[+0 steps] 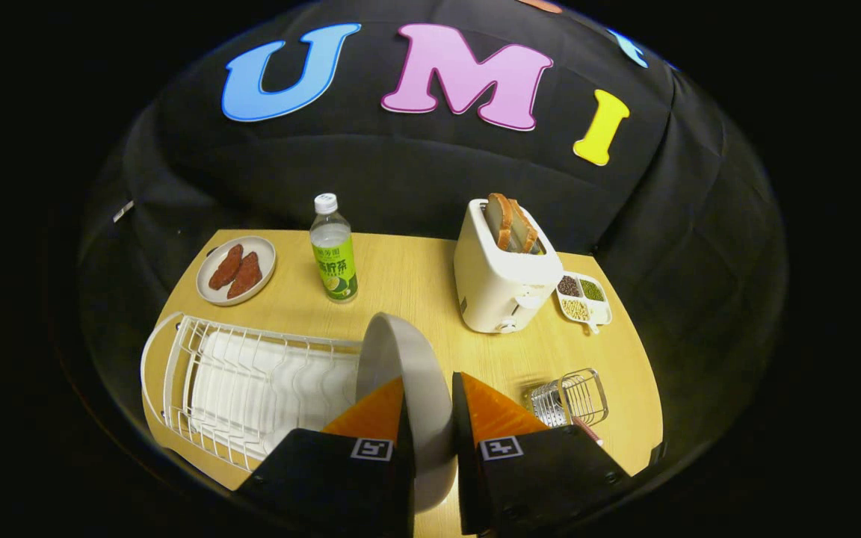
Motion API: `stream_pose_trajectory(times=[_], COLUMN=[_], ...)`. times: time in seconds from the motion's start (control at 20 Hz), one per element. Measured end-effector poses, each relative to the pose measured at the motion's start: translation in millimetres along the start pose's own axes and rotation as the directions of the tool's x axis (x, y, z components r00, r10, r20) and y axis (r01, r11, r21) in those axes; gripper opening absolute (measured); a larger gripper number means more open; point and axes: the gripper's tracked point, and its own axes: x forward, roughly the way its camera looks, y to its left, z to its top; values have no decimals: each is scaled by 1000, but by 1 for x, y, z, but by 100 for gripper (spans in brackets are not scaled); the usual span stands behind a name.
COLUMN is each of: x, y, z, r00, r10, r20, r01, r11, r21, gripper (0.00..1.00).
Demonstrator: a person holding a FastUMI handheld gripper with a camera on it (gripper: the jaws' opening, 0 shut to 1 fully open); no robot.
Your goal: Take the plate from the dish rack, then take the spoon from the basket and place it into the plate.
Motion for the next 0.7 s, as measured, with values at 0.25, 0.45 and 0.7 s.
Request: stream_pose_trajectory(times=[0.25,0.45,0.7], x=[-1,-19,-61], y=[-14,-16,-52], z=[-7,-18,-31], r00=[999,990,967], r10=[33,138,251], r20=[-19,-18,45], r01=[-33,-136,-254], r11=[999,987,963], r21=[35,88,88], gripper=[22,22,22])
